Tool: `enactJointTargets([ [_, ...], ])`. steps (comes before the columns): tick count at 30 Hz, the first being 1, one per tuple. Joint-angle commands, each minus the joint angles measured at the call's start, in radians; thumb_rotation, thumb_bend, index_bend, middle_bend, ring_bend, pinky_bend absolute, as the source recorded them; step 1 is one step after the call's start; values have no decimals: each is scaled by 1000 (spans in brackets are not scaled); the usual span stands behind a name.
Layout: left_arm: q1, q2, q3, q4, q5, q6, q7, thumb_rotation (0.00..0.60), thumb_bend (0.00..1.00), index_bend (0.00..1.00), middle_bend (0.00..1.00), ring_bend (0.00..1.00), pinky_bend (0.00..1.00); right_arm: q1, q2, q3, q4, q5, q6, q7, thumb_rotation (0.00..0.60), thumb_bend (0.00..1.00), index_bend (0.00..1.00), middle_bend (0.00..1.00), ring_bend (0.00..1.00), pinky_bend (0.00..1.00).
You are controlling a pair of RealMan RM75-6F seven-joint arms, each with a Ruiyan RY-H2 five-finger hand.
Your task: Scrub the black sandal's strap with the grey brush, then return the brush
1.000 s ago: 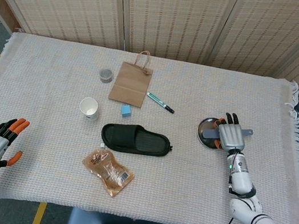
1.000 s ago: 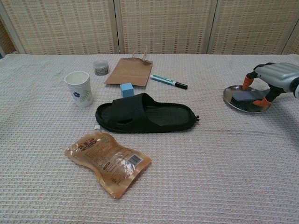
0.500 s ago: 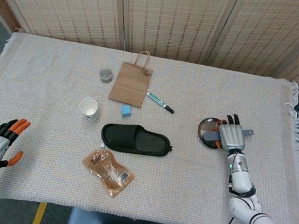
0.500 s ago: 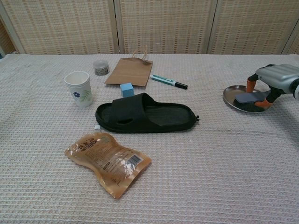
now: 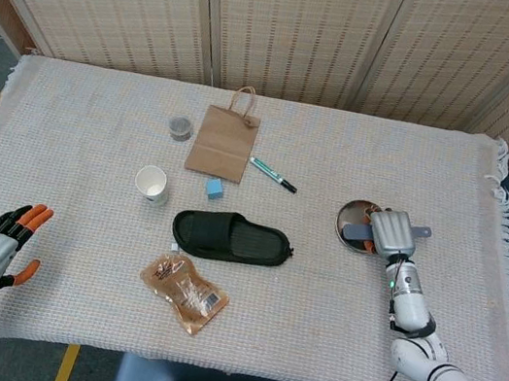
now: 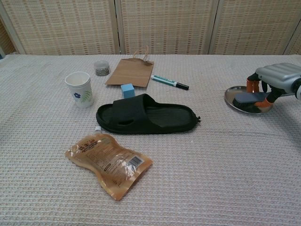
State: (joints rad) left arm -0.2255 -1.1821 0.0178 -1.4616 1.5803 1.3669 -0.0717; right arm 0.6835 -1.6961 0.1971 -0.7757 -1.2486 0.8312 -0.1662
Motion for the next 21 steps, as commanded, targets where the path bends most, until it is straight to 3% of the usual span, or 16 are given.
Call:
enactJointTargets([
  [1, -1, -1, 2, 0, 6, 1, 3, 600, 426, 0, 0, 0, 132, -4, 22, -7, -35, -16, 24, -10, 600, 270, 726, 551, 465, 702],
  [9, -21, -15, 16, 0, 65, 3, -11, 600, 458, 0, 0, 0, 127, -4, 139, -27, -245, -47, 30, -38, 600, 292, 759, 577, 481, 703],
  [15, -82, -4, 21, -94, 76, -96, 42, 600, 458, 0, 0, 0, 126, 16, 198, -10, -434, -32, 47, -135, 600, 293, 759, 577, 483, 703],
  [21, -144, -11, 40, -174, 111, -187, 45, 600, 458, 0, 0, 0, 127, 46, 216, 29, -534, 55, 43, -239, 600, 293, 759, 578, 483, 703],
])
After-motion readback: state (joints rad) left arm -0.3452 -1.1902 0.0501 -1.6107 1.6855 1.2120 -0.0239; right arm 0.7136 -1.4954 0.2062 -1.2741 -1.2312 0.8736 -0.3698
